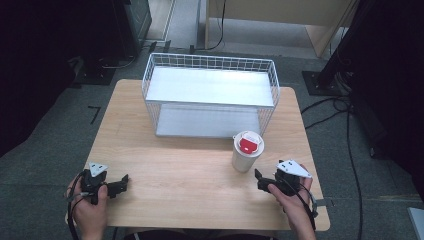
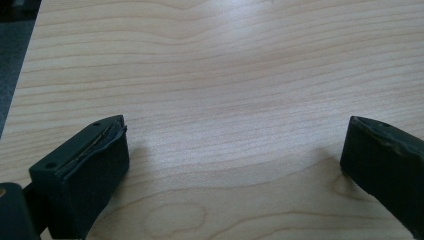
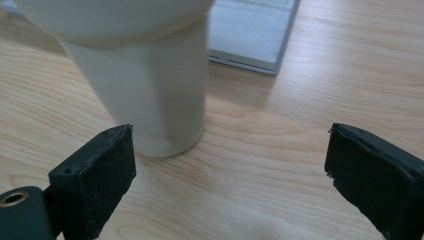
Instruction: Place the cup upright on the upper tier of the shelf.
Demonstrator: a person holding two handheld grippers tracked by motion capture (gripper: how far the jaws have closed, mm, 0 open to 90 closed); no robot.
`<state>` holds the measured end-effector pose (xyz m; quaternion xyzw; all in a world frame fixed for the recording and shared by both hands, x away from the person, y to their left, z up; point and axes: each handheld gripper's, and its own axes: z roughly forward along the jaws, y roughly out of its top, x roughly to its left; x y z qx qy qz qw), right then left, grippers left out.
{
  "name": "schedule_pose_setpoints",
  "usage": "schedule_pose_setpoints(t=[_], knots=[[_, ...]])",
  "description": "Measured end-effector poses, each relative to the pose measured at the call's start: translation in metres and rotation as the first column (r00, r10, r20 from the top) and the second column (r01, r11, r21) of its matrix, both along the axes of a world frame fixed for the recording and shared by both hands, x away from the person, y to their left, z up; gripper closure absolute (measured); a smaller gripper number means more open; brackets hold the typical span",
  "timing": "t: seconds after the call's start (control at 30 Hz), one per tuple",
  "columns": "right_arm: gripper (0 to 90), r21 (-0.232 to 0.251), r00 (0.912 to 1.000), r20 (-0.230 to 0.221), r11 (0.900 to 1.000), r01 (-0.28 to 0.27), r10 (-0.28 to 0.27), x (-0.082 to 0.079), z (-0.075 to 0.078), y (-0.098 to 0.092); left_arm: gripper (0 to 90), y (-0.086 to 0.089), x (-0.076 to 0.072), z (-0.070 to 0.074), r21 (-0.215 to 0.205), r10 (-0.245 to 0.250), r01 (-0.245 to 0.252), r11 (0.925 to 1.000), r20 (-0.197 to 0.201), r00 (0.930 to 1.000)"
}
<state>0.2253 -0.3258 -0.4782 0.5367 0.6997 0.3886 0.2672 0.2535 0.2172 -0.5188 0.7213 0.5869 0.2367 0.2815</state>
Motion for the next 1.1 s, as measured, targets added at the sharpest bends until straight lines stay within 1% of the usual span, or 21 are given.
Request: schedule_pose_setpoints(t=[0.17,0.23,0.27,0.33,0.37,0.53,0.63,0.9,0.97,1.0,1.07,1.1], knots=[[6.8,0.029,0.9992,0.016,0.999,-0.038,0.038,0.005,0.005,0.013,0.0,0.000,0.000,0.000,-0.001,0.000,0.000,1.0000,0.001,1.0000],[6.9,0.031,0.9989,0.020,0.999,-0.042,0.042,0.006,0.006,0.015,0.0,0.000,0.000,0.000,-0.001,0.000,0.000,1.0000,0.001,1.0000],[7.1,0.043,0.9985,0.024,0.998,-0.051,0.050,0.007,0.007,0.019,0.0,0.000,0.000,0.000,-0.001,0.000,0.000,1.0000,0.001,1.0000],[7.1,0.044,0.9982,0.026,0.997,-0.056,0.055,0.008,0.007,0.020,0.0,0.000,0.000,0.000,-0.001,-0.002,0.002,1.0000,0.002,1.0000],[7.2,0.050,0.9977,0.030,0.997,-0.063,0.061,0.011,0.007,0.025,0.0,0.000,0.000,0.000,0.000,-0.004,0.004,1.0000,0.001,1.0000],[7.5,0.058,0.9966,0.037,0.995,-0.075,0.073,0.016,0.005,0.033,0.0,0.000,0.000,0.000,0.001,-0.006,0.006,1.0000,0.001,1.0000],[7.6,0.061,0.9966,0.037,0.995,-0.075,0.073,0.019,0.004,0.037,0.0,0.000,0.000,0.000,0.002,-0.007,0.007,1.0000,0.000,1.0000],[7.8,0.092,0.9966,0.046,0.993,-0.073,0.069,0.027,0.001,0.045,0.0,0.000,0.000,0.000,0.002,-0.006,0.006,1.0000,0.001,1.0000],[7.8,0.101,0.9966,0.051,0.992,-0.070,0.065,0.030,0.000,0.046,0.0,0.000,0.000,0.000,0.002,-0.007,0.007,1.0000,0.000,1.0000],[7.8,0.120,0.9961,0.062,0.990,-0.070,0.063,0.033,-0.002,0.047,0.0,0.000,0.000,0.000,0.002,-0.007,0.007,1.0000,0.000,1.0000],[7.9,0.124,0.9960,0.064,0.990,-0.070,0.062,0.034,-0.003,0.047,0.0,0.000,0.000,0.000,0.002,-0.007,0.007,1.0000,0.000,1.0000],[7.9,0.127,0.9956,0.074,0.990,-0.066,0.057,0.037,-0.005,0.049,0.0,0.000,0.000,0.000,0.002,-0.007,0.007,1.0000,0.000,1.0000]])
